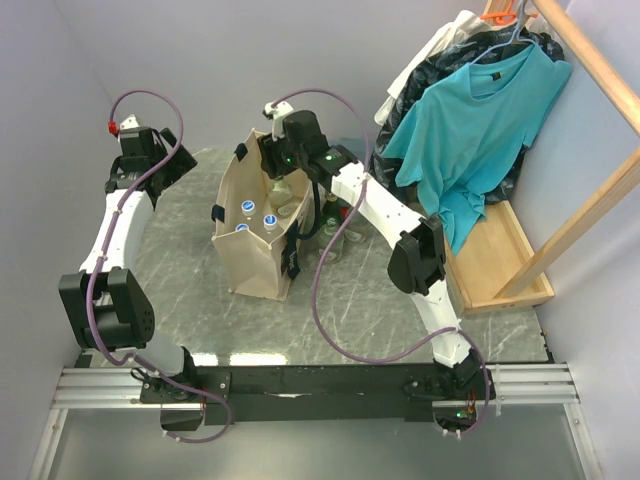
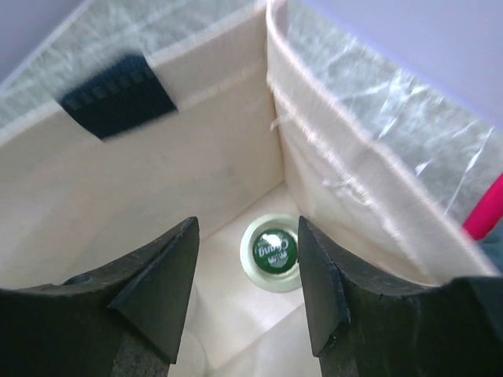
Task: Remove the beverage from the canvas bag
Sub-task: Adjust the drink in the canvas bag.
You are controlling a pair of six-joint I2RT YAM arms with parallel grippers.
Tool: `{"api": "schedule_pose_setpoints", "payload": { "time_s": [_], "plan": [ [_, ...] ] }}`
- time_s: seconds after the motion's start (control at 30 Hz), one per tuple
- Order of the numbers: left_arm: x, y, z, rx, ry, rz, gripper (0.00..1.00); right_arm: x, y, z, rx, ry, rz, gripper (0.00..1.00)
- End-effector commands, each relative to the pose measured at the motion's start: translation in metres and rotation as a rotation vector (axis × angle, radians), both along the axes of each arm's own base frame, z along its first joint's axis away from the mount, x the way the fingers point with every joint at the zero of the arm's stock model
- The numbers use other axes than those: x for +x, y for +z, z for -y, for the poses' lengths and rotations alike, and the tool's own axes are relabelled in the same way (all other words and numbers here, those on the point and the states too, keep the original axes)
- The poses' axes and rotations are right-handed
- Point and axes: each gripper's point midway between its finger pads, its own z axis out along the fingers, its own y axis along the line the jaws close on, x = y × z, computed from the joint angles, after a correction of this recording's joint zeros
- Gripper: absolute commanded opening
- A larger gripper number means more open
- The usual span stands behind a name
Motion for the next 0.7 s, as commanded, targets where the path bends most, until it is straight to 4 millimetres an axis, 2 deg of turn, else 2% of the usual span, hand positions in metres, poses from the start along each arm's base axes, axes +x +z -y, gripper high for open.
{"api": "schedule_pose_setpoints", "payload": {
  "time_s": [0.0, 0.4, 0.67],
  "plan": [
    [0.000, 0.011, 0.000, 0.008, -0.016, 0.035, 0.96, 0.008, 0.037, 0.005, 0.056, -0.041, 0.042, 0.61],
    [-0.001, 0.016, 0.003, 0.002, -0.028, 0.048, 0.96, -0.001, 0.005, 0.010, 0.015, -0.025, -0.054, 0.60],
    [-0.004, 0.018, 0.005, 0.002, -0.038, 0.049, 0.96, -0.001, -0.002, 0.008, 0.015, -0.020, -0.069, 0.60]
  ]
}}
